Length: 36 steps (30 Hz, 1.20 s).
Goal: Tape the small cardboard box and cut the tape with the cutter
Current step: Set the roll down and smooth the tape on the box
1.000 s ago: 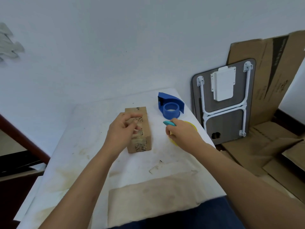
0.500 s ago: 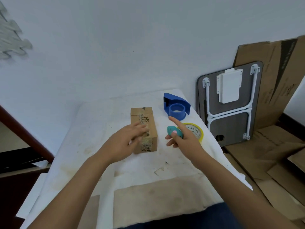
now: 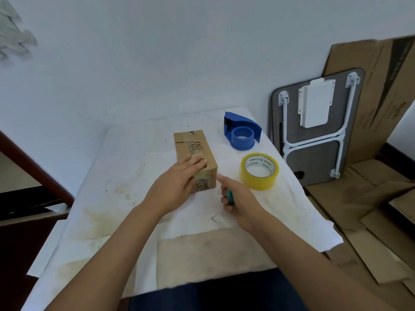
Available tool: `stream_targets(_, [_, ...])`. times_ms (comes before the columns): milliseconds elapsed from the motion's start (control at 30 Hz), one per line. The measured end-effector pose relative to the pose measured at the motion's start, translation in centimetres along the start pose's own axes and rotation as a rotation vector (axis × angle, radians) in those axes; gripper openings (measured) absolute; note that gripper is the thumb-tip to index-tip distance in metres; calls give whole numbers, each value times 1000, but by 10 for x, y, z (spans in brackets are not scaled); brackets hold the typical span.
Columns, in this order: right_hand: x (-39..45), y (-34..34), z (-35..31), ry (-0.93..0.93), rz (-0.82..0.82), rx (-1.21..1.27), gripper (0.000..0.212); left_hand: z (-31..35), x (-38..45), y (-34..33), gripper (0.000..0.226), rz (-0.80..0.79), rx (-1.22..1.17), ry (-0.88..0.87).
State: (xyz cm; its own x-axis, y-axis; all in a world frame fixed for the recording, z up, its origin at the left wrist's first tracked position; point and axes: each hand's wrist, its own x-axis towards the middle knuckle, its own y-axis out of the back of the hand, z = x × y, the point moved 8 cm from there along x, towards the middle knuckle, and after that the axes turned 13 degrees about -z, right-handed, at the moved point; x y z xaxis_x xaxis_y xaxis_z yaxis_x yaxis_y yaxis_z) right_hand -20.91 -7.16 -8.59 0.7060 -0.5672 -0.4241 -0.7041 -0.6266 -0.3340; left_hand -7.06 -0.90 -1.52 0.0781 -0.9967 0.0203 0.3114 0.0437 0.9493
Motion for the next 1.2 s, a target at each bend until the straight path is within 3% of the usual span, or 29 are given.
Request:
stream_targets(100, [0, -7, 16, -99, 7, 85, 24, -2, -1, 0, 55, 4, -16, -3])
stream_targets(200, [5, -16, 13, -46, 34, 115, 13, -4, -2, 0, 55, 3, -29, -1])
stream_targets(433, [10, -28, 5, 20, 60, -111, 19, -7, -4, 1, 56, -1, -50, 13])
stream_targets(600, [14, -26, 1, 73, 144, -228, 10, -8, -4, 2, 57, 1, -70, 14])
stream_targets(833, [8, -24, 2, 169, 164, -218, 18, -12, -3, 2, 58, -24, -79, 38])
stream_targets(1200, [9, -18, 3, 174, 148, -243, 20, -9, -2, 5, 60, -95, -98, 106])
